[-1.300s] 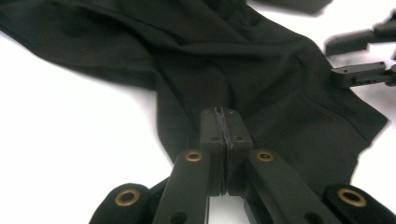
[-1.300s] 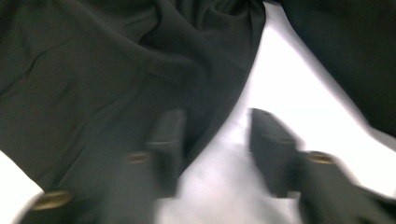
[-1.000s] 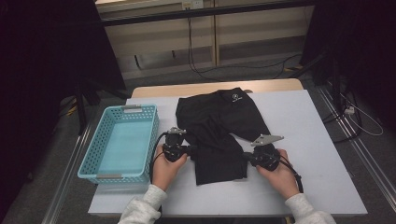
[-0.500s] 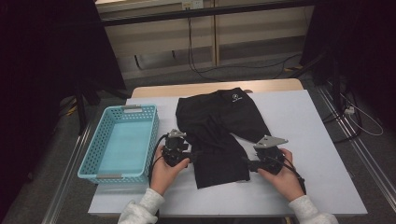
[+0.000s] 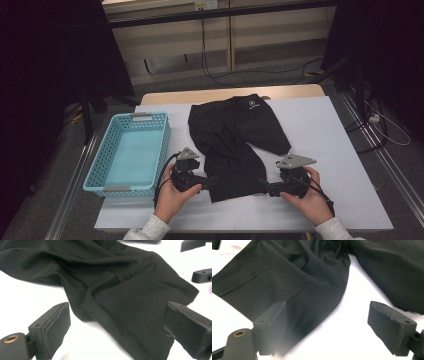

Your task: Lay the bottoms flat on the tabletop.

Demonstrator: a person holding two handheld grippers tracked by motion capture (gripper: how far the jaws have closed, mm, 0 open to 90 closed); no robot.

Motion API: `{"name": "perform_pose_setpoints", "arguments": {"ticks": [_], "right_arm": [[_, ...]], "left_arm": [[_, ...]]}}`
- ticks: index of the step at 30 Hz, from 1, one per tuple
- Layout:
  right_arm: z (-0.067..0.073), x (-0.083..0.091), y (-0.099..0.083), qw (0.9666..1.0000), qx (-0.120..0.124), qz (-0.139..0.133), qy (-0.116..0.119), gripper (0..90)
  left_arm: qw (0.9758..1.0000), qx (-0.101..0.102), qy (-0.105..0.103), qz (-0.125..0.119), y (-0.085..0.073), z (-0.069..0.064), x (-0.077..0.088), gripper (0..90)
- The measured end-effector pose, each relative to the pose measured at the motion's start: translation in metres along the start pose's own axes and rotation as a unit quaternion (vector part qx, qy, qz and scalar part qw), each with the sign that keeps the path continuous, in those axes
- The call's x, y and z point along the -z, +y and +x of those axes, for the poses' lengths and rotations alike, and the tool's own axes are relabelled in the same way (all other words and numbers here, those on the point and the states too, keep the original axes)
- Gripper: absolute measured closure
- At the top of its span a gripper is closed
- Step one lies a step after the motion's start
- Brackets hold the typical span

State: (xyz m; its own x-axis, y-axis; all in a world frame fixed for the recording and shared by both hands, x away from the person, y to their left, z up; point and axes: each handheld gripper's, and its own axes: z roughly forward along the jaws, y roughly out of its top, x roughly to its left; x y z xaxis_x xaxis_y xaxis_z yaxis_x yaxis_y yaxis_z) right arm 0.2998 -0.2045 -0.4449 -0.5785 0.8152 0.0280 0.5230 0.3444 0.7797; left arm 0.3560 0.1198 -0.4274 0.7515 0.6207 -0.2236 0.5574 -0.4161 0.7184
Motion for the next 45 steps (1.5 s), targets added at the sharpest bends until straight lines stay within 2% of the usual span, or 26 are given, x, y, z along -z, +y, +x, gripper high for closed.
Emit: {"name": "perform_pose_setpoints", "arguments": {"ticks": [2, 3, 5, 8, 11, 13, 15, 18, 20, 23, 25, 29, 30, 32, 34, 36, 38, 41, 45], "right_arm": [[0.0, 0.002, -0.004, 0.9999, -0.006, 0.002, 0.008, 13.0], [0.0, 0.002, -0.006, 0.9999, -0.007, 0.003, 0.014, 11.8], [0.001, 0.003, -0.011, 0.9999, -0.003, 0.007, 0.01, 11.3], [0.001, 0.004, -0.013, 0.9999, -0.002, 0.011, 0.008, 13.0], [0.0, 0.004, -0.012, 1.0, 0.0, 0.008, 0.005, 14.5], [0.0, 0.003, -0.013, 0.9999, -0.001, 0.01, 0.013, 17.7], [0.0, 0.002, -0.013, 0.9998, 0.002, 0.012, 0.013, 17.6], [-0.001, 0.002, -0.013, 0.9999, 0.006, 0.012, 0.01, 17.5], [-0.002, 0.002, -0.013, 0.9999, 0.006, 0.011, 0.005, 17.4], [-0.004, 0.002, -0.013, 0.9999, 0.002, 0.01, 0.001, 17.1], [-0.005, 0.002, -0.014, 0.9999, 0.002, 0.011, 0.005, 17.3], [-0.007, 0.002, -0.015, 0.9999, 0.002, 0.011, 0.003, 17.1], [-0.007, 0.002, -0.015, 0.9999, 0.003, 0.012, 0.003, 17.1], [-0.007, 0.001, -0.014, 0.9999, 0.003, 0.013, 0.001, 17.1], [-0.007, 0.001, -0.014, 0.9999, 0.003, 0.013, 0.001, 17.5], [-0.007, 0.002, -0.014, 0.9999, 0.002, 0.011, -0.001, 17.6], [-0.008, 0.002, -0.014, 0.9999, 0.003, 0.011, -0.001, 17.7], [-0.009, 0.003, -0.014, 0.9999, 0.001, 0.011, -0.002, 17.7], [-0.008, 0.002, -0.014, 0.9999, -0.002, 0.013, 0.0, 17.6]], "left_arm": [[0.9999, -0.015, -0.002, 0.005, -0.002, -0.002, 0.001, 5.8], [0.9999, -0.016, 0.001, 0.003, -0.004, -0.004, 0.001, 5.8], [0.9997, -0.018, -0.008, 0.012, -0.005, -0.004, 0.001, 6.0], [0.9995, -0.024, -0.001, 0.02, -0.007, -0.006, 0.0, 10.4], [0.9995, -0.018, 0.002, 0.025, -0.009, -0.006, -0.002, 13.8], [0.9995, -0.02, 0.005, 0.023, -0.011, -0.005, -0.005, 16.9], [0.9993, -0.019, 0.009, 0.031, -0.012, -0.006, -0.007, 17.7], [0.9992, -0.021, 0.016, 0.03, -0.013, -0.007, -0.009, 19.9], [0.9991, -0.025, 0.022, 0.027, -0.014, -0.008, -0.012, 21.9], [0.9984, -0.03, 0.029, 0.038, -0.016, -0.009, -0.017, 23.3], [0.998, -0.039, 0.037, 0.033, -0.016, -0.01, -0.02, 23.7], [0.9978, -0.044, 0.035, 0.035, -0.015, -0.014, -0.021, 29.1], [0.9982, -0.037, 0.028, 0.038, -0.015, -0.015, -0.021, 32.9], [0.9989, -0.029, 0.01, 0.037, -0.014, -0.018, -0.021, 46.0], [0.9985, -0.034, 0.018, 0.04, -0.013, -0.021, -0.022, 53.6], [0.9988, -0.022, 0.001, 0.044, -0.013, -0.023, -0.022, 60.8], [0.9986, -0.022, 0.002, 0.048, -0.013, -0.025, -0.022, 67.5], [0.9986, -0.005, -0.005, 0.052, -0.013, -0.026, -0.023, 76.5], [0.9985, 0.018, -0.008, 0.05, -0.014, -0.023, -0.023, 83.4]]}}
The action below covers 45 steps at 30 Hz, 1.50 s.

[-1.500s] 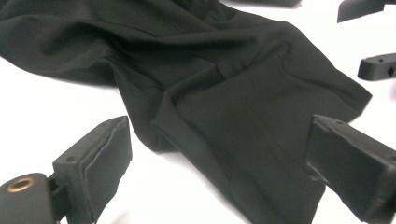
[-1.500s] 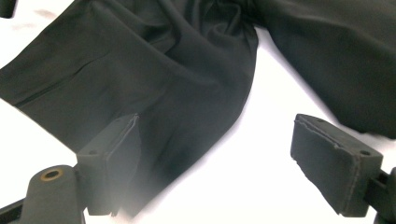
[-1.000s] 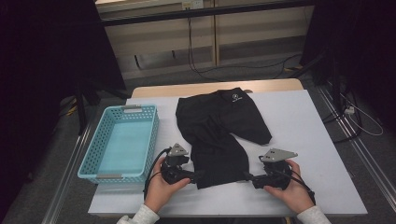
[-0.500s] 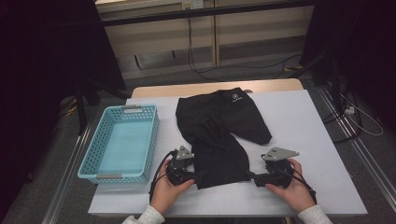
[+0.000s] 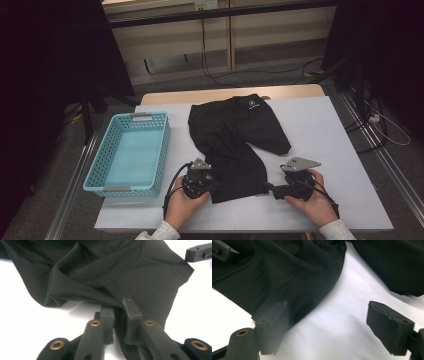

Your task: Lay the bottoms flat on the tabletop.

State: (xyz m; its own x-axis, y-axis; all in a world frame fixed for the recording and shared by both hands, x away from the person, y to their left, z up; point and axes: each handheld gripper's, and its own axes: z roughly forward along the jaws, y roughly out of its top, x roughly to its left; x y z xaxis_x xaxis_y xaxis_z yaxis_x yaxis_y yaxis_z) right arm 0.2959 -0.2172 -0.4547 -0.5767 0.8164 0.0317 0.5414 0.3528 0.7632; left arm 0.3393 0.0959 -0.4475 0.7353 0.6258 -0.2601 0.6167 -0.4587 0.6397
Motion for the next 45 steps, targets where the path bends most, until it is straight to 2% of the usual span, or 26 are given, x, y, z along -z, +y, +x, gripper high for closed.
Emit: {"name": "perform_pose_setpoints", "arguments": {"ticks": [2, 7, 13, 16, 20, 22, 23, 24, 25, 29, 30, 31, 34, 38, 39, 42, 45], "right_arm": [[0.0, 0.0, 0.0, 1.0, 0.001, -0.002, 0.0, 17.5], [0.0, 0.001, 0.001, 1.0, 0.0, -0.004, -0.002, 17.2], [0.001, 0.001, 0.002, 1.0, -0.002, -0.005, 0.002, 18.1], [0.004, 0.0, 0.003, 0.9999, 0.001, -0.005, 0.012, 23.2], [0.013, -0.005, 0.008, 0.9997, -0.003, -0.005, 0.023, 30.4], [0.018, -0.009, 0.011, 0.9999, 0.004, 0.003, 0.009, 32.2], [0.02, -0.011, 0.013, 1.0, 0.008, 0.005, 0.003, 36.5], [0.022, -0.012, 0.014, 1.0, 0.008, 0.004, -0.002, 39.7], [0.022, -0.014, 0.015, 1.0, 0.004, 0.005, -0.006, 39.1], [0.023, -0.022, 0.014, 0.9997, -0.007, 0.022, -0.005, 41.5], [0.022, -0.024, 0.014, 0.9998, -0.014, 0.015, -0.002, 42.7], [0.022, -0.025, 0.015, 0.9998, -0.016, 0.013, 0.003, 44.7], [0.026, -0.028, 0.017, 0.9999, -0.007, 0.011, 0.011, 58.7], [0.034, -0.029, 0.018, 0.9997, 0.005, 0.01, 0.023, 79.8], [0.036, -0.028, 0.018, 0.9994, 0.007, 0.012, 0.033, 85.9], [0.04, -0.026, 0.018, 0.9986, 0.018, 0.016, 0.047, 88.8], [0.044, -0.023, 0.017, 0.9974, 0.018, 0.023, 0.066, 88.9]], "left_arm": [[0.9998, 0.013, -0.011, 0.005, 0.0, 0.0, 0.0, 87.8], [0.9997, 0.018, -0.013, 0.01, 0.001, -0.001, 0.001, 89.0], [0.9986, 0.036, -0.033, 0.023, 0.0, 0.001, 0.014, 89.4], [0.999, 0.029, -0.027, 0.022, 0.001, 0.0, 0.02, 89.4], [0.9987, 0.034, -0.03, 0.024, 0.0, 0.001, 0.021, 89.4], [0.9987, 0.031, -0.03, 0.027, 0.0, 0.001, 0.021, 89.4], [0.9988, 0.029, -0.03, 0.027, 0.0, 0.001, 0.022, 89.4], [0.9988, 0.029, -0.03, 0.025, 0.0, 0.0, 0.023, 89.4], [0.9989, 0.028, -0.029, 0.024, 0.001, 0.0, 0.025, 89.4], [0.999, 0.027, -0.03, 0.02, 0.001, 0.003, 0.032, 89.4], [0.999, 0.029, -0.031, 0.018, 0.0, 0.004, 0.034, 89.4], [0.9989, 0.031, -0.032, 0.017, 0.0, 0.004, 0.034, 89.4], [0.9987, 0.033, -0.034, 0.019, -0.001, 0.005, 0.034, 89.4], [0.9988, 0.028, -0.037, 0.018, -0.001, 0.002, 0.036, 89.4], [0.9988, 0.028, -0.036, 0.018, -0.001, 0.002, 0.036, 89.4], [0.9988, 0.027, -0.034, 0.021, -0.002, 0.003, 0.037, 89.4], [0.9988, 0.029, -0.034, 0.02, -0.003, 0.004, 0.04, 89.4]]}}
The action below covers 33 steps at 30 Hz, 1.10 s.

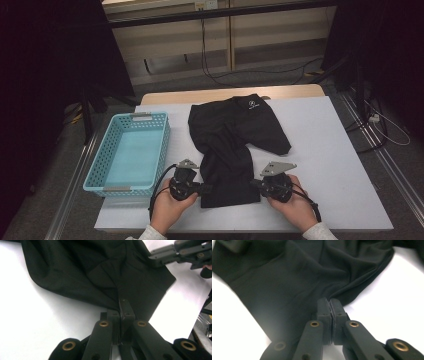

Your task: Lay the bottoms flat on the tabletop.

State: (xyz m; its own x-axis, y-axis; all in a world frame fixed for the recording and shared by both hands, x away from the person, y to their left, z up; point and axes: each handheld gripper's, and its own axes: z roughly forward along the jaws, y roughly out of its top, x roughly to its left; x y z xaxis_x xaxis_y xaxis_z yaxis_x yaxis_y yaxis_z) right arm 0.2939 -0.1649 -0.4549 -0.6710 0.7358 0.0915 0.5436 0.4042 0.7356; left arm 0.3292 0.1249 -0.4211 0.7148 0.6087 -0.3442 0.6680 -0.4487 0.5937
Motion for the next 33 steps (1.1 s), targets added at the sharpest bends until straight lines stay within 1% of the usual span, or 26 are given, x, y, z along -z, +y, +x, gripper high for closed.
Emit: {"name": "perform_pose_setpoints", "arguments": {"ticks": [2, 4, 5, 9, 13, 18, 20, 22, 24, 26, 27, 28, 31, 32, 33], "right_arm": [[0.003, 0.002, -0.001, 1.0, 0.002, 0.0, 0.007, 88.9], [0.005, 0.006, 0.0, 0.9998, -0.002, -0.008, 0.018, 88.9], [0.006, 0.008, 0.001, 0.9997, -0.001, -0.011, 0.021, 88.9], [0.007, 0.012, 0.002, 0.9994, -0.003, -0.011, 0.033, 89.0], [0.011, 0.012, 0.001, 0.9989, -0.001, -0.01, 0.046, 89.0], [0.018, 0.009, 0.003, 0.9984, 0.01, -0.006, 0.055, 89.1], [0.021, 0.008, 0.004, 0.9979, 0.009, -0.007, 0.063, 89.1], [0.025, 0.008, 0.006, 0.9977, 0.017, -0.007, 0.066, 89.0], [0.028, 0.008, 0.007, 0.9974, 0.021, -0.006, 0.069, 89.1], [0.029, 0.009, 0.006, 0.9977, 0.025, -0.004, 0.064, 89.2], [0.029, 0.011, 0.005, 0.9981, 0.023, -0.007, 0.056, 89.2], [0.027, 0.013, 0.005, 0.9981, 0.02, -0.012, 0.057, 89.3], [0.021, 0.016, 0.003, 0.9981, 0.012, -0.01, 0.059, 89.3], [0.02, 0.016, 0.002, 0.9981, 0.011, -0.006, 0.061, 89.3], [0.02, 0.015, 0.001, 0.9982, 0.01, -0.006, 0.059, 89.3]], "left_arm": [[1.0, 0.001, -0.001, -0.004, 0.0, 0.0, 0.004, 89.4], [1.0, 0.001, -0.003, -0.006, -0.001, 0.001, 0.007, 89.4], [1.0, 0.004, -0.004, -0.007, -0.002, 0.001, 0.008, 89.4], [0.9999, 0.006, -0.005, -0.007, -0.006, 0.002, 0.013, 89.4], [0.9999, 0.006, -0.005, -0.008, -0.01, 0.002, 0.02, 89.4], [0.9999, 0.009, -0.005, -0.008, -0.017, 0.003, 0.028, 89.4], [0.9999, 0.01, -0.003, -0.01, -0.018, 0.004, 0.03, 89.4], [0.9999, 0.012, -0.003, -0.011, -0.02, 0.005, 0.033, 89.4], [0.9998, 0.016, -0.003, -0.008, -0.021, 0.006, 0.033, 89.4], [0.9998, 0.019, -0.002, -0.001, -0.024, 0.008, 0.031, 89.3], [0.9997, 0.023, -0.003, 0.002, -0.025, 0.009, 0.029, 89.3], [0.9997, 0.025, -0.003, 0.004, -0.026, 0.009, 0.027, 89.3], [0.9996, 0.026, -0.006, 0.01, -0.027, 0.01, 0.024, 89.0], [0.9996, 0.027, -0.005, 0.01, -0.027, 0.01, 0.022, 88.5], [0.9996, 0.029, 0.004, 0.007, -0.027, 0.01, 0.021, 85.6]]}}
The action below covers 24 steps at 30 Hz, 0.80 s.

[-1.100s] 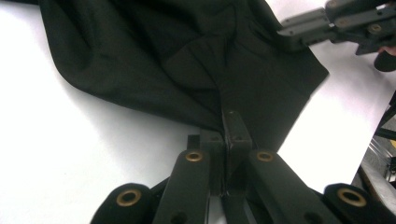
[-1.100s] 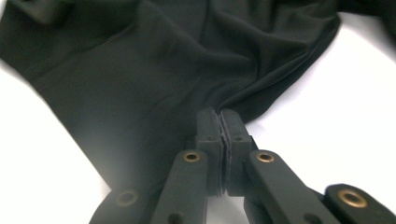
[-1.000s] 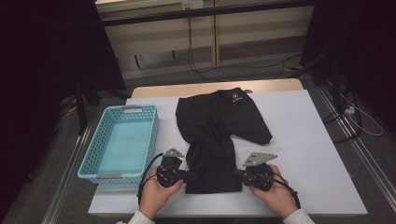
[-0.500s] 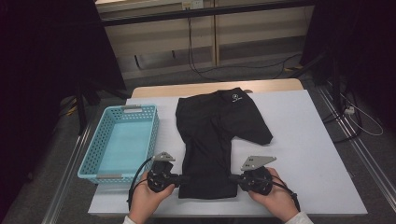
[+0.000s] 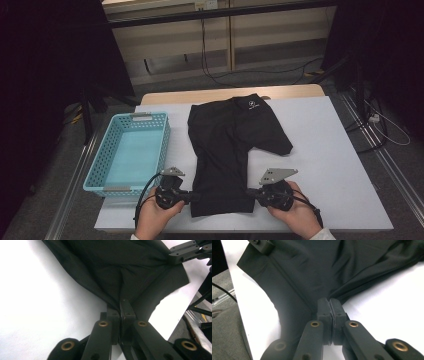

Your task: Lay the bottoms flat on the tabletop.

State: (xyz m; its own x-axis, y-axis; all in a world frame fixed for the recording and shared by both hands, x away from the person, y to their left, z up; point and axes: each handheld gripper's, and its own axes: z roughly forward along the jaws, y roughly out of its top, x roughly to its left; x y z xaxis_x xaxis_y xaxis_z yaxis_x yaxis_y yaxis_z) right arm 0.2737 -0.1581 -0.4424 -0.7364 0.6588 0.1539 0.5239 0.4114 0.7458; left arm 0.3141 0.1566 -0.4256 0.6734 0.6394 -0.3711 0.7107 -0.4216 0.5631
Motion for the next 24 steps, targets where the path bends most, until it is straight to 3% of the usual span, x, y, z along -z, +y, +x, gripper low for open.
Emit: {"name": "perform_pose_setpoints", "arguments": {"ticks": [1, 3, 5, 9, 11, 13, 14, 17, 22, 24], "right_arm": [[0.0, -0.001, -0.001, 1.0, 0.003, 0.003, -0.004, 89.3], [0.0, -0.004, -0.001, 0.9999, 0.004, 0.011, -0.001, 89.3], [0.001, -0.004, -0.002, 0.9998, 0.009, 0.02, -0.002, 89.3], [-0.001, -0.004, -0.003, 0.9997, 0.009, 0.02, -0.012, 89.2], [-0.003, -0.004, -0.004, 0.9996, 0.007, 0.023, -0.012, 89.2], [-0.004, -0.004, -0.005, 0.9996, 0.006, 0.024, -0.01, 89.2], [-0.004, -0.004, -0.005, 0.9996, 0.006, 0.024, -0.011, 89.2], [-0.004, -0.003, -0.005, 0.9996, 0.008, 0.024, -0.012, 89.2], [-0.003, -0.004, -0.005, 0.9995, 0.014, 0.024, -0.011, 89.1], [-0.003, -0.004, -0.005, 0.9995, 0.015, 0.024, -0.011, 89.1]], "left_arm": [[1.0, 0.0, 0.009, 0.001, 0.001, 0.0, -0.002, 79.7], [1.0, 0.002, 0.007, -0.003, 0.002, 0.0, -0.006, 72.3], [0.9995, -0.003, 0.031, -0.012, 0.005, 0.001, -0.01, 53.7], [0.9979, 0.007, 0.059, -0.026, 0.014, 0.006, -0.02, 41.5], [0.9962, 0.022, 0.074, -0.041, 0.02, 0.01, -0.023, 41.1], [0.9938, 0.024, 0.098, -0.048, 0.024, 0.013, -0.028, 39.3], [0.9935, 0.027, 0.1, -0.048, 0.025, 0.015, -0.03, 39.5], [0.9907, 0.02, 0.122, -0.056, 0.026, 0.017, -0.033, 47.6], [0.9865, 0.026, 0.147, -0.068, 0.03, 0.023, -0.036, 50.6], [0.9834, 0.027, 0.161, -0.079, 0.031, 0.024, -0.039, 50.7]]}}
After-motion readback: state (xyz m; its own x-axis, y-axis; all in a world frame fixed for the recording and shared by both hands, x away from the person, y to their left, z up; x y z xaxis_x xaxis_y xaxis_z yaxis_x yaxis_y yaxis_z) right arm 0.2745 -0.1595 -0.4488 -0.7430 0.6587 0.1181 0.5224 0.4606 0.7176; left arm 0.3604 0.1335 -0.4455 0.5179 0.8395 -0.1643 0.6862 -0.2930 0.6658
